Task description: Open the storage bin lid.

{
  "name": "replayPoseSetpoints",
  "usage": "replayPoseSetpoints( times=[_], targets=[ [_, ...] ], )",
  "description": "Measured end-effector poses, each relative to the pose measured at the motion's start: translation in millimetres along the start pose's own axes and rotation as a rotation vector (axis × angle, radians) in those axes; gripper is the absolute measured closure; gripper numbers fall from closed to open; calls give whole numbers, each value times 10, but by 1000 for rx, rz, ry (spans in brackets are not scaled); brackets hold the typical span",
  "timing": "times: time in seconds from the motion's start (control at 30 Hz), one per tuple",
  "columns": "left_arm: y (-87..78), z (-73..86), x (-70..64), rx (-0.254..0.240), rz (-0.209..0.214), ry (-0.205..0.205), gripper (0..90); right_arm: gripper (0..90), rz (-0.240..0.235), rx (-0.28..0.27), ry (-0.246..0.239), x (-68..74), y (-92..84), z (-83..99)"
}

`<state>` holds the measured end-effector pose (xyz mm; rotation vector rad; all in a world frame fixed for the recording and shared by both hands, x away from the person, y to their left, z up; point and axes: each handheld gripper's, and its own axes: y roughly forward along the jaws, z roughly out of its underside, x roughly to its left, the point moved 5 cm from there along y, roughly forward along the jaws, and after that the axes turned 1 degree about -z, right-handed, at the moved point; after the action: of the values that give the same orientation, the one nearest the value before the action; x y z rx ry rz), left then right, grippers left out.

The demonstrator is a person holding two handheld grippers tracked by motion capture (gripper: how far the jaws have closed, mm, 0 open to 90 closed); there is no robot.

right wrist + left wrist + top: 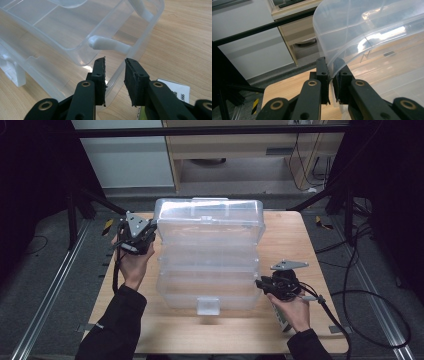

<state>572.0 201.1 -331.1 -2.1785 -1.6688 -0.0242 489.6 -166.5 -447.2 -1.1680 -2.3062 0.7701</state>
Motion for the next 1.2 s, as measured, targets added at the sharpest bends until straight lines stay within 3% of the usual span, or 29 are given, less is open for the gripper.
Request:
replayPoseSetpoints(
  times=[0.23, 1.2],
  targets=[
    [-4, -9, -9, 5, -5, 3, 832, 702, 33, 26, -26, 17, 10, -27],
    [84, -81, 46, 16, 12, 11, 828, 719, 39, 29, -20, -4, 15, -40]
  ],
)
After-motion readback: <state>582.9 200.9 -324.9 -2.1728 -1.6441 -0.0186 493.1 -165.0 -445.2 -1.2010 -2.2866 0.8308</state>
